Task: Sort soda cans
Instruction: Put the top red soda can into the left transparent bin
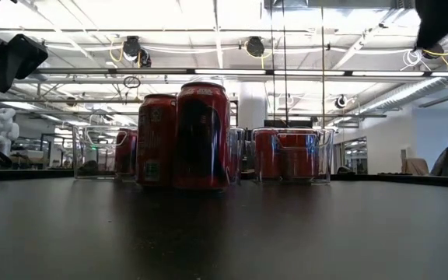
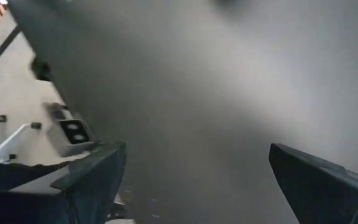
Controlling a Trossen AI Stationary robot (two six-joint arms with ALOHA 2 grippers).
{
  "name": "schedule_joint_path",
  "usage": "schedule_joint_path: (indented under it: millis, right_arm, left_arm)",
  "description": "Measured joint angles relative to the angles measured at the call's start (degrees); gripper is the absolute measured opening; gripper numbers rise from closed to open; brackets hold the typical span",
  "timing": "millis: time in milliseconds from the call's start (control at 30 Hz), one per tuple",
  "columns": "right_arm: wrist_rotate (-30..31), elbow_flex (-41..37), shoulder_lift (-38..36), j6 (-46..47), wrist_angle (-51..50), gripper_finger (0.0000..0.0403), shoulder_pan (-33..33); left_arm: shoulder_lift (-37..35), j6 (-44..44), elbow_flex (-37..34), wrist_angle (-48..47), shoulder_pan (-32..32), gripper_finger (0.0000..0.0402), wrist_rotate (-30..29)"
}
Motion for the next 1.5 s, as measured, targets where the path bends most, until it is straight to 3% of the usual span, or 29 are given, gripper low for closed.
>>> schedule_joint_path:
  millis: [200,400,733,967,1267,1500]
  right_arm:
    - [2.4,-11.7,-9.3,1.1,0.0,0.0386,-0.1]
    - [3.2,-16.8,-11.4,3.3,2.5,0.0386,-0.1]
    - [3.1,-17.7,-11.2,0.0,8.4,0.0386,-0.1]
    - [3.0,-17.6,-11.2,3.8,11.5,0.0386,-0.1]
    - [3.0,-17.6,-11.2,3.3,17.5,0.0386,-0.1]
    - [3.0,-17.6,-11.1,3.0,18.4,0.0386,-0.1]
  left_arm:
    - [0.0,0.0,0.0,0.0,0.0,0.0396,0.0]
    - [0.0,0.0,0.0,0.0,0.0,0.0396,0.0]
    - [0.0,0.0,0.0,0.0,0.0,0.0396,0.0]
    - [0.0,7.3,0.0,-0.2,0.0,0.0396,-3.2]
    - [0.0,7.4,0.0,0.4,0.0,0.0396,-3.2]
    - [0.0,-5.3,0.0,4.1,0.0,0.0396,-2.7]
